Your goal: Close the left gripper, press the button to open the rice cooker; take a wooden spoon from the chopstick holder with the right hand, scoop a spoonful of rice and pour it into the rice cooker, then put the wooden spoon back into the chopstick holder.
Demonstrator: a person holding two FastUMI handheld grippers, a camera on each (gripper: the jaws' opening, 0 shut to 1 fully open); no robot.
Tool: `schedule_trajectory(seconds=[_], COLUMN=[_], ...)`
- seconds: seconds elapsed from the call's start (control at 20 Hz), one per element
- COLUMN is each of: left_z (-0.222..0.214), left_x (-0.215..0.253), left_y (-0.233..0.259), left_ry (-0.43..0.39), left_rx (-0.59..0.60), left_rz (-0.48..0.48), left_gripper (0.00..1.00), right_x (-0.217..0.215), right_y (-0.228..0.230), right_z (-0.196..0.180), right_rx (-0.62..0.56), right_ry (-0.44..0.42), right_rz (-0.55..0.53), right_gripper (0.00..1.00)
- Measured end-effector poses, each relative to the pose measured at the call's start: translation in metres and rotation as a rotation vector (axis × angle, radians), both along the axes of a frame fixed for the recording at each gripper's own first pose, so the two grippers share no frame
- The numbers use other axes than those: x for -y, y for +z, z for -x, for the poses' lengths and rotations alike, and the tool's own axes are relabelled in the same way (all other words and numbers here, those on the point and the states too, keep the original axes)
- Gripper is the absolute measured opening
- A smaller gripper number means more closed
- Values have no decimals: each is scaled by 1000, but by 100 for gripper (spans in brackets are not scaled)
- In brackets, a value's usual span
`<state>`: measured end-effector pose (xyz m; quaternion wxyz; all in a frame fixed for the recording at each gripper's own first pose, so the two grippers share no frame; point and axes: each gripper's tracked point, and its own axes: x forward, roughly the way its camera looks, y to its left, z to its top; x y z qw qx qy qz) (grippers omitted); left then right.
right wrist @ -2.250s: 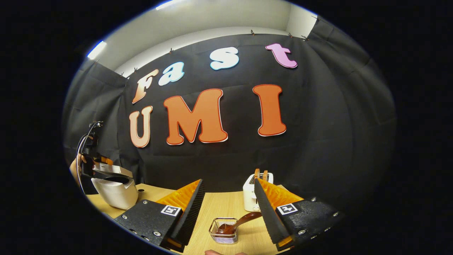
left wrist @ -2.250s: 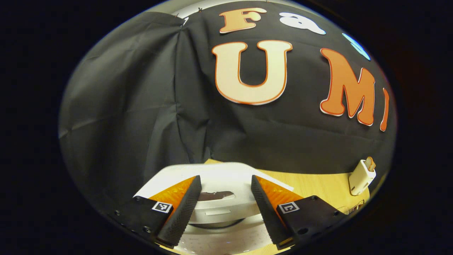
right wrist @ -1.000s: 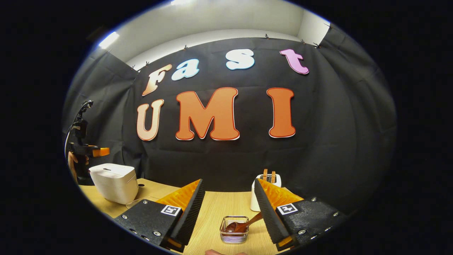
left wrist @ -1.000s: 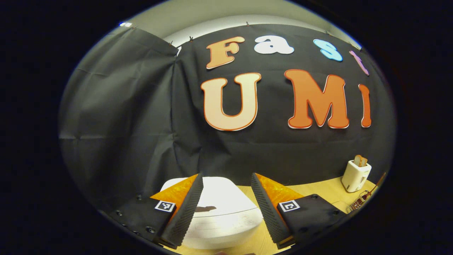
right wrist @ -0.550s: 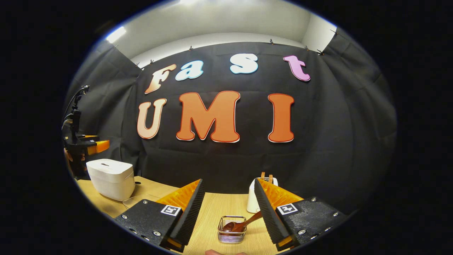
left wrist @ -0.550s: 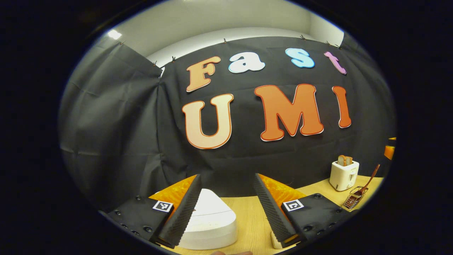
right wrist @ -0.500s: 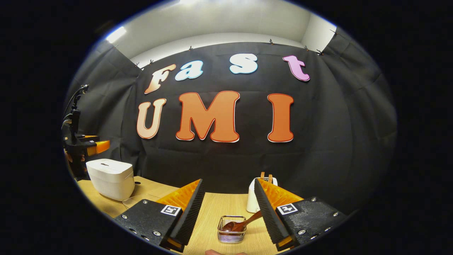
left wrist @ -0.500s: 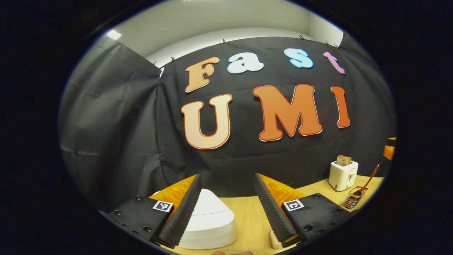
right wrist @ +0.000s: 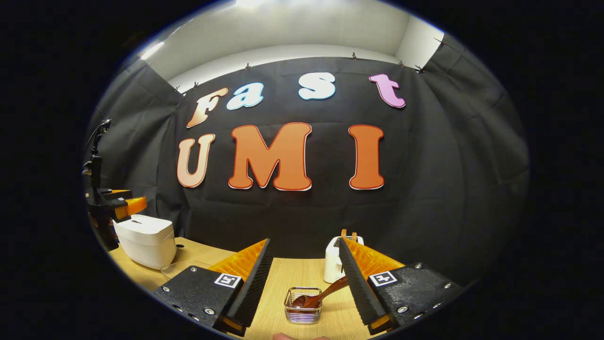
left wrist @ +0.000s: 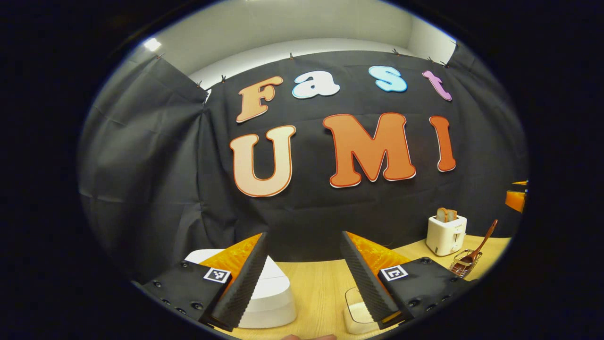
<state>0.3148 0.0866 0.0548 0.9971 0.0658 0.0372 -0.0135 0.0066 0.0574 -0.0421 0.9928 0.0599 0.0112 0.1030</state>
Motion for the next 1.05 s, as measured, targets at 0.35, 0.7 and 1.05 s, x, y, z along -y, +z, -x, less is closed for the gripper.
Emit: schedule_trajectory(seconds=[0.35, 0.7, 1.05], left_z=[2, 1, 0], left_x=[-3, -5, -2], left_y=[-1, -3, -9], left_ry=[23, 37, 32], left_rx=[3, 7, -1], left_rz=[-16, 3, -1], left_gripper=[99, 94, 99], right_x=[5, 13, 14], right_y=[-3, -3, -10], right_z=[-4, -5, -6], right_rx=[-5, -5, -18], right_ry=[-3, -19, -27], right_rz=[2, 7, 25], right_gripper=[83, 83, 83])
